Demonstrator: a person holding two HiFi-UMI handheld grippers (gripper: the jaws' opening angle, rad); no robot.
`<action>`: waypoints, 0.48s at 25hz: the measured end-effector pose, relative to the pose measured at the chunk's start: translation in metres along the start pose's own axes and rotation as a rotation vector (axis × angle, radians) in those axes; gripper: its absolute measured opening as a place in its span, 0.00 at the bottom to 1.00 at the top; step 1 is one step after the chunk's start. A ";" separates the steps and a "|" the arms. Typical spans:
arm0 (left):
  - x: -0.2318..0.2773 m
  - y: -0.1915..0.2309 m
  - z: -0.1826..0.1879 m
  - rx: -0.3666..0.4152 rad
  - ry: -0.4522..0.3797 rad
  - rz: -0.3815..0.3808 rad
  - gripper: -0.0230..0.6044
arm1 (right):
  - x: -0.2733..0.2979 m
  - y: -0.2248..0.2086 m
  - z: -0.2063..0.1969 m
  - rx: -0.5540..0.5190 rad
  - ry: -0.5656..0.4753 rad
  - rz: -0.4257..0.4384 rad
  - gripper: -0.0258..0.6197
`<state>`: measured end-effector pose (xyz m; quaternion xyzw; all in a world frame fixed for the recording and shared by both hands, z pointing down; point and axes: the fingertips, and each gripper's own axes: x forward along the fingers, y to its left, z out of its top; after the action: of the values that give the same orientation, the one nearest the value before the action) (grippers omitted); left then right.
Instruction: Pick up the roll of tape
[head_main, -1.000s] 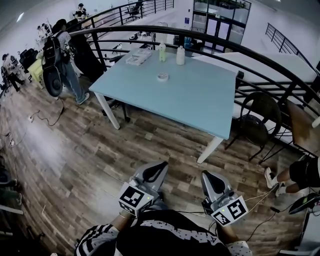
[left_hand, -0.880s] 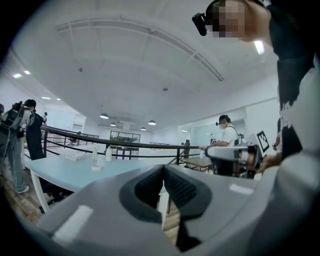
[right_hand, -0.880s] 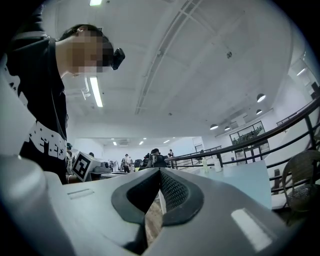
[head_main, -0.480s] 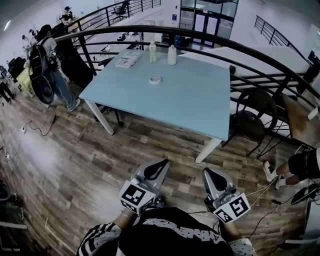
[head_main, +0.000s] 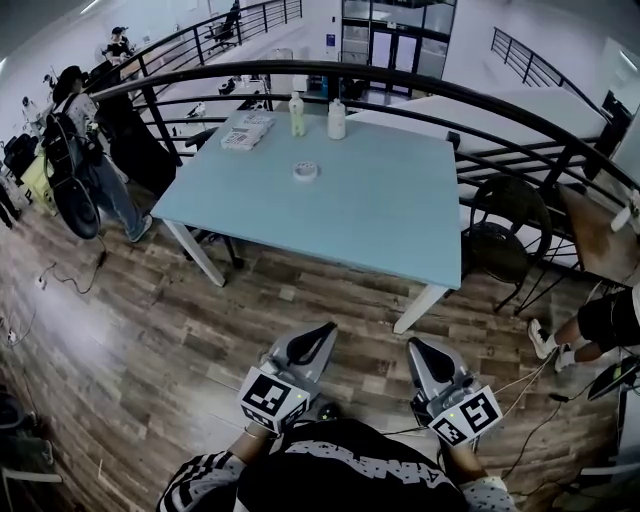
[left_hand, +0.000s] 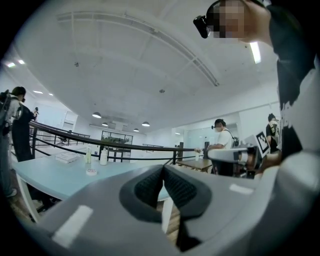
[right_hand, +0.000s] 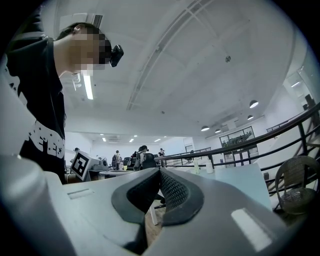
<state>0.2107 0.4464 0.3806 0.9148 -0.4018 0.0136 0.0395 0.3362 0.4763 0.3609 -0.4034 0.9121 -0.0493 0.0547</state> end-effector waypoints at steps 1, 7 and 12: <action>-0.003 0.004 -0.001 -0.002 0.000 0.004 0.04 | 0.004 0.003 -0.002 0.001 0.001 0.003 0.04; -0.024 0.024 -0.002 -0.009 -0.012 0.052 0.04 | 0.025 0.022 -0.010 0.001 0.014 0.053 0.04; -0.041 0.036 0.002 -0.019 -0.019 0.098 0.04 | 0.042 0.031 -0.008 -0.002 0.020 0.097 0.04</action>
<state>0.1568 0.4523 0.3781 0.8936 -0.4468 0.0031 0.0434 0.2841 0.4667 0.3622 -0.3582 0.9311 -0.0497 0.0474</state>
